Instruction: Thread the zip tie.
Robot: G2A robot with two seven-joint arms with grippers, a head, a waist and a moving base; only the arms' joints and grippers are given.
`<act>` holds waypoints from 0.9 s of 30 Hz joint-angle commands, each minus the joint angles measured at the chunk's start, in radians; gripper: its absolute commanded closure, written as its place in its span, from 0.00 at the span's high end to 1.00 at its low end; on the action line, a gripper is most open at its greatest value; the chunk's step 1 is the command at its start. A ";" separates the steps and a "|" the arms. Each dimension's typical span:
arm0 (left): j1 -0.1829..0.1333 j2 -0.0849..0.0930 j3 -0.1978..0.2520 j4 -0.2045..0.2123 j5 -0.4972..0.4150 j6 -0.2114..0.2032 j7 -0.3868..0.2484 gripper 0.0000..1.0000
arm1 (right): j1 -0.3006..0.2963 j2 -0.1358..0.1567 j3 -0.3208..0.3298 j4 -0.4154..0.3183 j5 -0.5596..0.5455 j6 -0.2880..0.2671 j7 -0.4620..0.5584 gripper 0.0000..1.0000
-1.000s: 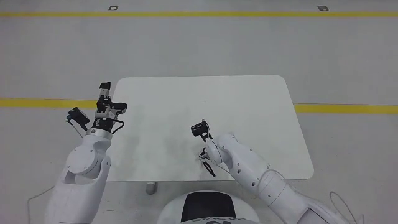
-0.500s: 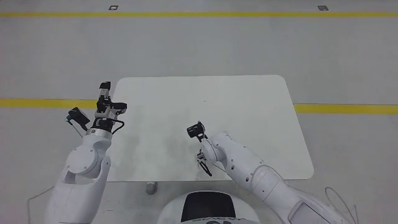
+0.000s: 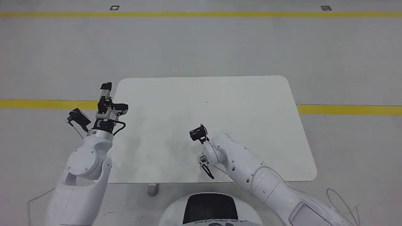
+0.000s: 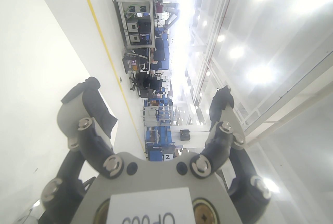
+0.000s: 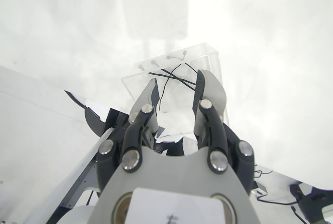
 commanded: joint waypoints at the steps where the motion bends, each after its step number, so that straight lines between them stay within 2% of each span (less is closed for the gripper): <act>1: 0.000 0.000 0.000 0.000 0.000 0.000 0.000 1.00 | 0.000 -0.001 0.001 0.007 0.002 -0.003 -0.002 0.32; 16: 0.000 0.000 0.000 0.000 0.000 0.000 0.000 1.00 | 0.020 -0.024 -0.021 0.076 0.019 -0.022 -0.016 0.28; 22: 0.000 0.000 0.000 0.000 0.000 0.000 0.000 1.00 | 0.026 -0.033 -0.031 0.085 0.007 -0.014 -0.020 0.23; 27: 0.000 0.000 0.000 0.000 0.000 0.000 0.000 1.00 | 0.025 -0.035 -0.033 0.079 -0.003 -0.013 -0.019 0.23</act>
